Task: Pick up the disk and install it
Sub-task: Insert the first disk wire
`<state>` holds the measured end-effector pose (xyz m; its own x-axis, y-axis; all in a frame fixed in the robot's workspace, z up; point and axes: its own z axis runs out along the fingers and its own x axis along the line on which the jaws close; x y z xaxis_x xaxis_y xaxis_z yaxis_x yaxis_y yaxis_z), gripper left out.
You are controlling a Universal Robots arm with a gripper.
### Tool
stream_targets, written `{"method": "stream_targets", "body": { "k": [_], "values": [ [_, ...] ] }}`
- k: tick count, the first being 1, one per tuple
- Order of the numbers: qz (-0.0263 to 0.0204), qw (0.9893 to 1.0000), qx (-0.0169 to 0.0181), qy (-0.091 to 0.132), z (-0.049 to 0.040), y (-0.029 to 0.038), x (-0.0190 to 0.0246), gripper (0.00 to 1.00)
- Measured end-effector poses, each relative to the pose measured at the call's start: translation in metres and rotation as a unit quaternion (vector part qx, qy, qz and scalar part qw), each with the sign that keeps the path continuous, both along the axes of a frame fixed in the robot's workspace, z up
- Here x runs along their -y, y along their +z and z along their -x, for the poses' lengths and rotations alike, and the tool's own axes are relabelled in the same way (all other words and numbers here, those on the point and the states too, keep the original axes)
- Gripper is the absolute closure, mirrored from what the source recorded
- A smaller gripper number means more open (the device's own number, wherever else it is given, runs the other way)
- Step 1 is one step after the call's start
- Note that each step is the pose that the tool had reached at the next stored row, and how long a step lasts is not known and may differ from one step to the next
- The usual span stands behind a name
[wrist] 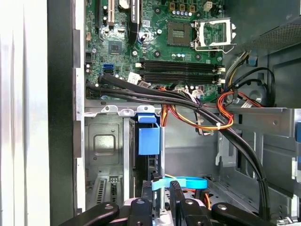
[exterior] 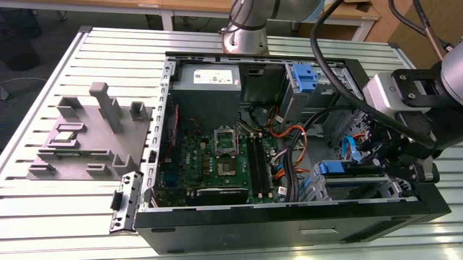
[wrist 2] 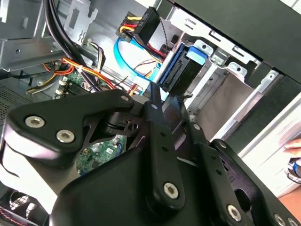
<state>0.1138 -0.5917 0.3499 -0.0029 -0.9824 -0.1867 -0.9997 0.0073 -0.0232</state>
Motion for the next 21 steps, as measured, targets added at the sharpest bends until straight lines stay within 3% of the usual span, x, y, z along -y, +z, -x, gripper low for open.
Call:
{"method": "stream_targets", "body": {
  "k": [3, 8, 13, 21],
  "values": [
    [0.0122, 0.9999, 0.0000, 0.000, 0.0000, 0.0000, -0.0002, 0.71],
    [0.0189, 0.9998, 0.0000, 0.000, 0.0000, 0.0001, -0.0011, 0.71],
    [0.0314, 0.9995, 0.0000, 0.000, 0.0000, 0.0001, -0.0051, 0.71],
    [0.0331, 0.9995, 0.0000, 0.000, 0.0000, 0.0000, -0.0078, 0.71]
  ]
}}
